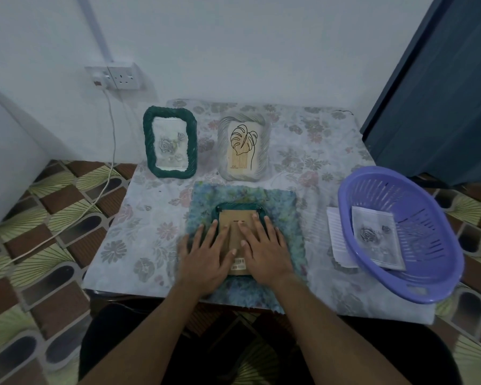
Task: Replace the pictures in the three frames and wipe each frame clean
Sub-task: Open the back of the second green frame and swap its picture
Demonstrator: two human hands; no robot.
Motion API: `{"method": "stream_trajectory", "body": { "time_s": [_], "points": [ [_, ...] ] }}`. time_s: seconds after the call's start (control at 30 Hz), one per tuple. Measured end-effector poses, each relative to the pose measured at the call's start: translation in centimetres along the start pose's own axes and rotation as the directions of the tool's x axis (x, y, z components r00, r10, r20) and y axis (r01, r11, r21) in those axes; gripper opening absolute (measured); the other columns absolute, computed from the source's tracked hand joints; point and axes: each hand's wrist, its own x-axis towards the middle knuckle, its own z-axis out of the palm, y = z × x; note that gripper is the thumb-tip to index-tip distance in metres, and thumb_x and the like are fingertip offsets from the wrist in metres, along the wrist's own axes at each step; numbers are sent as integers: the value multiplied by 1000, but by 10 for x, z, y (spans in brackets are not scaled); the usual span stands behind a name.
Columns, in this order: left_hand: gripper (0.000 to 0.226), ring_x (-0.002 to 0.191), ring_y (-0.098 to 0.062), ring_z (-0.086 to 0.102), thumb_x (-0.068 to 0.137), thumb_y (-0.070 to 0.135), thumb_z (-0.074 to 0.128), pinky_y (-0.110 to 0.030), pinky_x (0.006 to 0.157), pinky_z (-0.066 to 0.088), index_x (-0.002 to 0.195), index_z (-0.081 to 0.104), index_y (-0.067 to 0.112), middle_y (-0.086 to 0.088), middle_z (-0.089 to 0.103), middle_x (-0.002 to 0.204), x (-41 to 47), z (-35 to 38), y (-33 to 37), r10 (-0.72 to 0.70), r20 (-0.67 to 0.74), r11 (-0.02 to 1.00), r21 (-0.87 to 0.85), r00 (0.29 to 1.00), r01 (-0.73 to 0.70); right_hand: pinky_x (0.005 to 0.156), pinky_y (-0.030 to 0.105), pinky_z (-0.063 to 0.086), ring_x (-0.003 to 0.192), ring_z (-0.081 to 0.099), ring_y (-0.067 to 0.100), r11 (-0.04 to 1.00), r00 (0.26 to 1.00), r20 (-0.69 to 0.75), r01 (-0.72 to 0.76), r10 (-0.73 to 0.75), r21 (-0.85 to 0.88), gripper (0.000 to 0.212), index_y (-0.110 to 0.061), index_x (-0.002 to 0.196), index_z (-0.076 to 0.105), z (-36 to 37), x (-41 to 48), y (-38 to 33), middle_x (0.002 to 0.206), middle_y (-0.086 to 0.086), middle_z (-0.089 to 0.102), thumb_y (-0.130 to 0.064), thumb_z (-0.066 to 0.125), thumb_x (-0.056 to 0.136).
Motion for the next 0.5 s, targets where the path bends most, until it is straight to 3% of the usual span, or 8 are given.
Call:
{"method": "stream_trajectory", "body": {
  "time_s": [0.1, 0.3, 0.4, 0.5],
  "points": [
    [70, 152, -20, -1, 92, 69, 6, -50, 118, 1, 156, 2, 41, 11, 2, 165, 0, 3, -2, 6, -41, 1000, 15, 999, -6, 122, 42, -5, 153, -15, 20, 1000, 1000, 16, -2, 2, -1, 65, -44, 157, 3, -1, 1, 1, 166, -7, -13, -56, -4, 93],
    [68, 152, -21, 4, 93, 68, 10, -51, 118, 9, 155, 5, 41, 11, 8, 165, -1, 2, -1, 4, -65, 1000, 20, 998, -3, 122, 41, -6, 152, -17, 16, 997, 998, 64, -19, 14, 77, 52, -45, 157, 11, -5, 3, 3, 165, -13, -13, -48, 22, 106],
    [65, 152, -20, 2, 97, 67, 14, -50, 119, 6, 155, 3, 41, 11, 7, 165, -1, 1, 1, 9, -65, 1000, 21, 998, -8, 122, 42, -6, 152, -16, 12, 978, 995, 98, -40, 20, 206, 51, -42, 156, 21, -10, 7, 6, 166, -15, -7, -45, 32, 106],
    [64, 152, -20, 2, 97, 66, 15, -48, 120, 5, 156, 5, 40, 10, 8, 165, -2, 1, 1, 18, -75, 1000, 21, 997, -17, 125, 46, 6, 153, -4, 13, 913, 998, 58, -48, 27, 406, 47, -35, 151, 38, -19, 10, 8, 166, -12, 11, -32, 46, 104]
  ]
}}
